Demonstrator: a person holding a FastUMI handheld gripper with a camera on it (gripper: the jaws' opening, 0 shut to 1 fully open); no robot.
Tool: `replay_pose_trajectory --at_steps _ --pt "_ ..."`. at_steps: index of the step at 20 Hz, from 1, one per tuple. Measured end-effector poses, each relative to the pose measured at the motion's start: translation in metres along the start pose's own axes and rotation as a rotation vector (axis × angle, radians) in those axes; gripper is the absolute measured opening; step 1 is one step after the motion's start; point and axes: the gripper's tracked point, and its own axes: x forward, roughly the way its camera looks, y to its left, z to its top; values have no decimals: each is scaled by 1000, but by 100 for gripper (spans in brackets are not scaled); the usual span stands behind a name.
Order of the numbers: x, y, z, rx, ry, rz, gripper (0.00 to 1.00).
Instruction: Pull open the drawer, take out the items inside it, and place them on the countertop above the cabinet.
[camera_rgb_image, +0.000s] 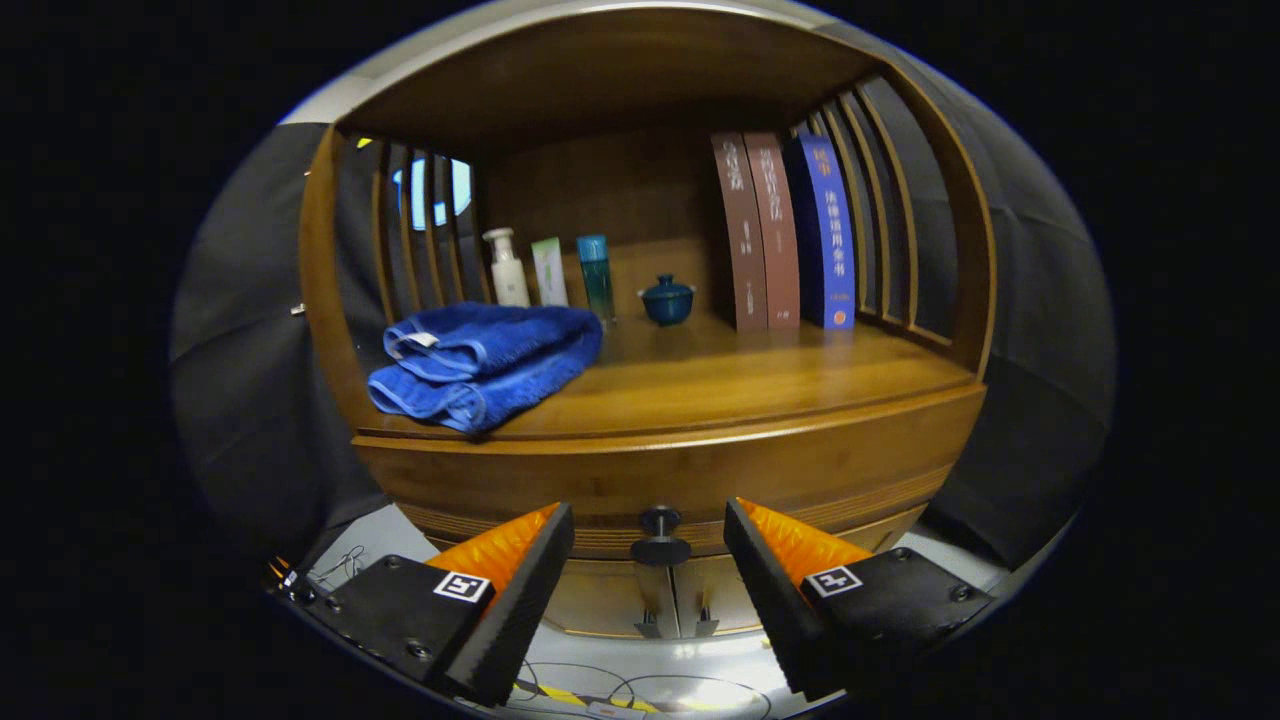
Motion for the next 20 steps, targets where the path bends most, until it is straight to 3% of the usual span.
replay_pose_trajectory --at_steps 5,12,13,14,20 --pt "34 -9 -23 -2 52 -35 95" --pt "48 -13 -43 -89 134 -71 46" --pt "42 -12 -40 -86 129 -73 46" --pt "50 -13 -42 -71 125 -70 39" --pt "43 -11 -40 -40 114 -61 39"
